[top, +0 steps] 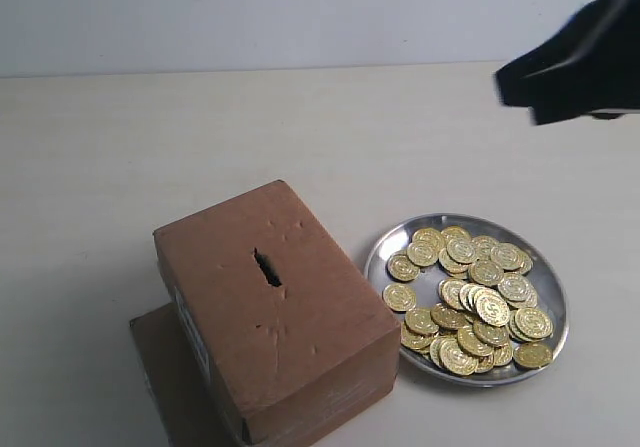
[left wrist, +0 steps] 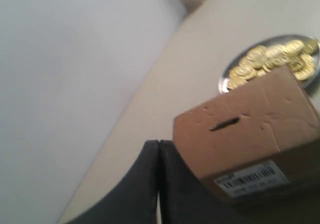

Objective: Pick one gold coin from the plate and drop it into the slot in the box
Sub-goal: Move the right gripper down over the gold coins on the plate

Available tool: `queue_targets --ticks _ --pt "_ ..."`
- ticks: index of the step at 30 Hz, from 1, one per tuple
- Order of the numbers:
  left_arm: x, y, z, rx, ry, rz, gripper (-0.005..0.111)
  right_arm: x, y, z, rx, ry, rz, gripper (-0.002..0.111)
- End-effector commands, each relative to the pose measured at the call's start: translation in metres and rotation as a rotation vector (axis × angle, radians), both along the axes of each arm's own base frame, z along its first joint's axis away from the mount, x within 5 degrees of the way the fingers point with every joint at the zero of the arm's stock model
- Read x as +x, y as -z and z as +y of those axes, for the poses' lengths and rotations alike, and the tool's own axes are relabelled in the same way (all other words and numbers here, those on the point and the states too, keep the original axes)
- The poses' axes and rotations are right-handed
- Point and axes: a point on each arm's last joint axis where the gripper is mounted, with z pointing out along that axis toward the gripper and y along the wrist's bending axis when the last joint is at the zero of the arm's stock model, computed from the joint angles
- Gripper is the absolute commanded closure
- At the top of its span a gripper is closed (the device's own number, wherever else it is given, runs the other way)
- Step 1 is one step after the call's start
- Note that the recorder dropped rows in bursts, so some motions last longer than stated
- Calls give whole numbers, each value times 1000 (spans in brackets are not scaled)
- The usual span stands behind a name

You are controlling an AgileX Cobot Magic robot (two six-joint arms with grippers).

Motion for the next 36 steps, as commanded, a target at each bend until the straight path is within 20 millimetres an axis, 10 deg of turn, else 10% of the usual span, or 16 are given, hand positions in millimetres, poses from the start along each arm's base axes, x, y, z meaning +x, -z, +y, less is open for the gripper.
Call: queue_targets --ticks 1,14,24,36 --pt "5 21 -9 170 131 0 107 51 35 26 -115 -78 142 108" --pt "7 49 -7 196 109 -7 107 111 135 31 -407 -53 360 101" --pt "4 48 -8 189 141 -21 107 120 164 26 -483 43 431 41" --pt "4 48 -8 186 140 -18 107 127 191 23 -548 72 469 44"
